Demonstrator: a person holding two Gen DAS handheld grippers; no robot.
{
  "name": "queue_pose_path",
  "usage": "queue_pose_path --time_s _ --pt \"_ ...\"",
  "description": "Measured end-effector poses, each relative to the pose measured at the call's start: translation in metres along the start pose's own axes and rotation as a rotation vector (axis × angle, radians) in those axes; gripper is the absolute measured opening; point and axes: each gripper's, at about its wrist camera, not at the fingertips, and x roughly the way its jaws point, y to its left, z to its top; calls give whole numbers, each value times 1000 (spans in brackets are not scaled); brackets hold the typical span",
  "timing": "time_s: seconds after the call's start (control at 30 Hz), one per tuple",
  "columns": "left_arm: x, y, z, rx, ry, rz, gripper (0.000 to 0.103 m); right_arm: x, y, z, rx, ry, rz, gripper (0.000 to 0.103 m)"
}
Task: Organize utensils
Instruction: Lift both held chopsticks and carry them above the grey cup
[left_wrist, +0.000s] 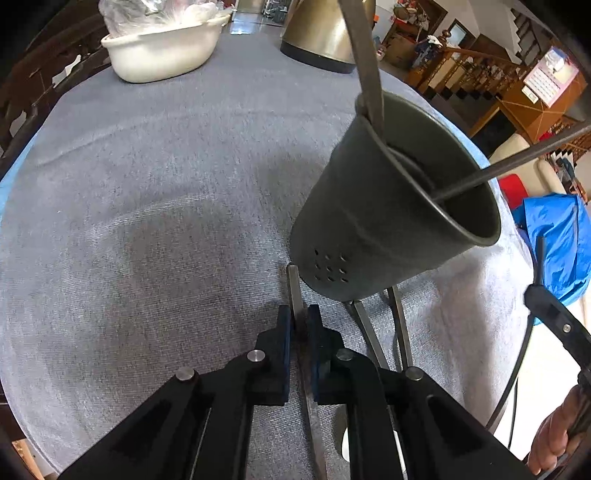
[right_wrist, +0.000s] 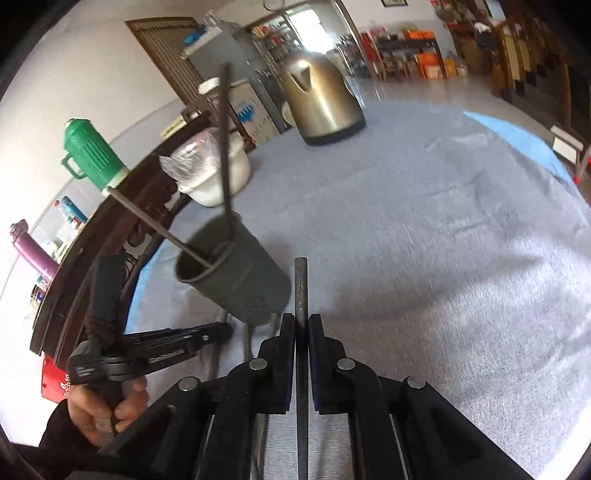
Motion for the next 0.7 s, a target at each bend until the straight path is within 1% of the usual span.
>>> queue_pose_path --time_s 0.07,0.2,0.43,0.53,0.7 --pt "-7 3 -4 -11 -21 -3 8 -7 5 0 -16 -30 10 7" --pt "-36 4 -13 -22 -87 2 7 -24 14 3 -34 -88 26 7" --pt "-111 -8 -28 5 -262 10 6 -53 29 9 -51 -197 46 7" --pt "-136 -13 -29 15 -324 0 6 -60 33 11 -54 -231 45 7" --pt "-179 -29 -20 33 -433 -19 6 -76 36 16 -43 -289 56 7"
